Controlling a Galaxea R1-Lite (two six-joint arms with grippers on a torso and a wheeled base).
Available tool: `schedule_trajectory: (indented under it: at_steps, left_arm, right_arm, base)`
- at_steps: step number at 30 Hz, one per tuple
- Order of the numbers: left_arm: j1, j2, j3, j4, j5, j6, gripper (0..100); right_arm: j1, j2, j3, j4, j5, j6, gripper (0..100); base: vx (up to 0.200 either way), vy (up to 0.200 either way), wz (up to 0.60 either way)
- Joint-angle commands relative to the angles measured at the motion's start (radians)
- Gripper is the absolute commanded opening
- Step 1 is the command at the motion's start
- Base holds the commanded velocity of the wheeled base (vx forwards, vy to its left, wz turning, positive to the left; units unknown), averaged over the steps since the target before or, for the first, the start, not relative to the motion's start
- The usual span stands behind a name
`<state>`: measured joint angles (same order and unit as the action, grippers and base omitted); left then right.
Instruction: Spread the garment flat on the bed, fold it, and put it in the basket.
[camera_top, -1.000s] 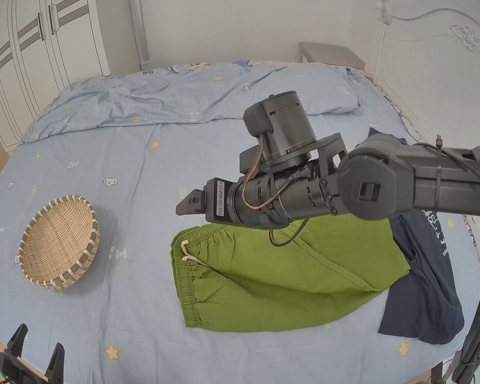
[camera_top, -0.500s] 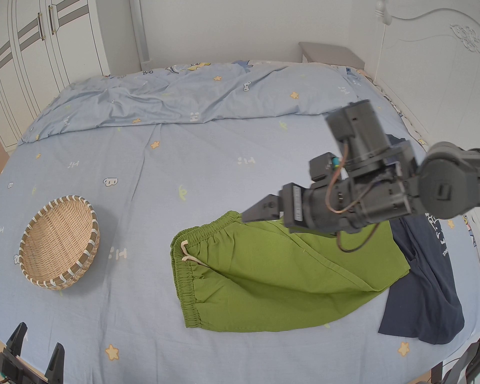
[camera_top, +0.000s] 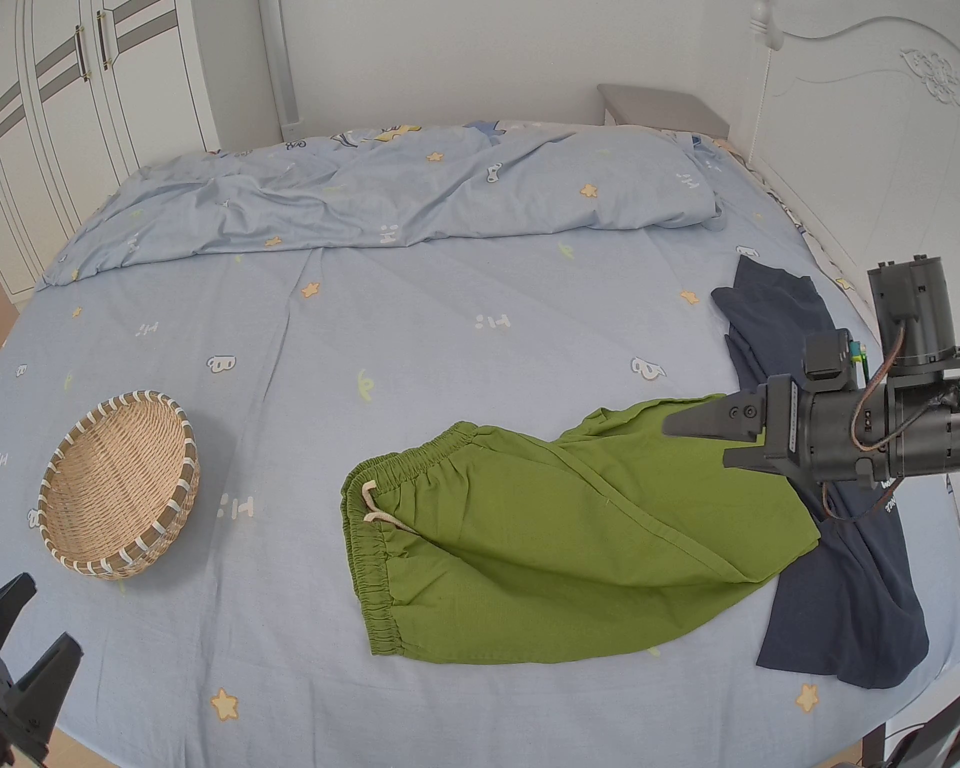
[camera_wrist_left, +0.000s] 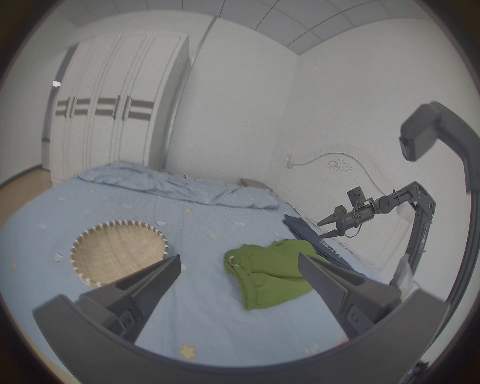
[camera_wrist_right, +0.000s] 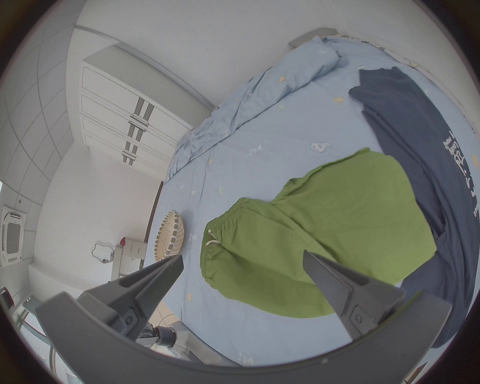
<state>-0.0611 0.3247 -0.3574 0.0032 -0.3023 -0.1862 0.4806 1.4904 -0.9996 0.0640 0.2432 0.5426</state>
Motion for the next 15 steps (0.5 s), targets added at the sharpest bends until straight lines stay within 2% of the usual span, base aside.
schedule_trajectory:
  at_steps: [1, 4, 5, 6, 7, 8, 10, 13, 14, 15]
  left_arm:
    - [-0.079, 0.768, -0.087, -0.203, -0.241, -0.122, 100]
    - [-0.089, 0.926, -0.055, -0.301, -0.302, -0.113, 100]
    - [-0.089, 0.932, -0.054, -0.307, -0.307, -0.113, 100]
    - [-0.095, 0.988, -0.043, -0.351, -0.357, -0.113, 100]
    - [-0.095, 0.988, -0.043, -0.351, -0.357, -0.113, 100]
    - [-0.1, 1.067, -0.018, -0.404, -0.474, -0.111, 100]
    - [-0.1, 1.12, 0.0, -0.425, -0.543, -0.084, 100]
    - [-0.1, 1.134, 0.003, -0.428, -0.555, -0.072, 100]
    - [-0.091, 1.258, 0.0, -0.434, -0.561, 0.09, 100]
    - [-0.088, 1.284, -0.006, -0.433, -0.561, 0.123, 100]
  right_arm:
    - [-0.182, -0.114, 0.182, -0.112, 0.025, -0.012, 100]
    - [-0.186, -0.116, 0.2, -0.128, 0.024, -0.035, 100]
    - [-0.186, -0.116, 0.202, -0.13, 0.024, -0.036, 100]
    - [-0.189, -0.116, 0.213, -0.138, 0.024, -0.052, 100]
    - [-0.189, -0.116, 0.213, -0.138, 0.024, -0.052, 100]
    - [-0.203, -0.116, 0.223, -0.148, 0.024, -0.065, 100]
    - [-0.209, -0.116, 0.223, -0.156, 0.024, -0.065, 100]
    - [-0.211, -0.116, 0.223, -0.156, 0.024, -0.067, 100]
    - [-0.209, -0.116, 0.225, -0.159, 0.024, -0.067, 100]
    - [-0.209, -0.116, 0.225, -0.159, 0.022, -0.067, 100]
  base:
    - [0.0, 0.0, 0.0]
    - [0.0, 0.0, 0.0]
    - [0.0, 0.0, 0.0]
    - [0.0, 0.0, 0.0]
    - [0.0, 0.0, 0.0]
    - [0.0, 0.0, 0.0]
    - [0.0, 0.0, 0.0]
    - [0.0, 0.0, 0.0]
    - [0.0, 0.0, 0.0]
    - [0.0, 0.0, 0.0]
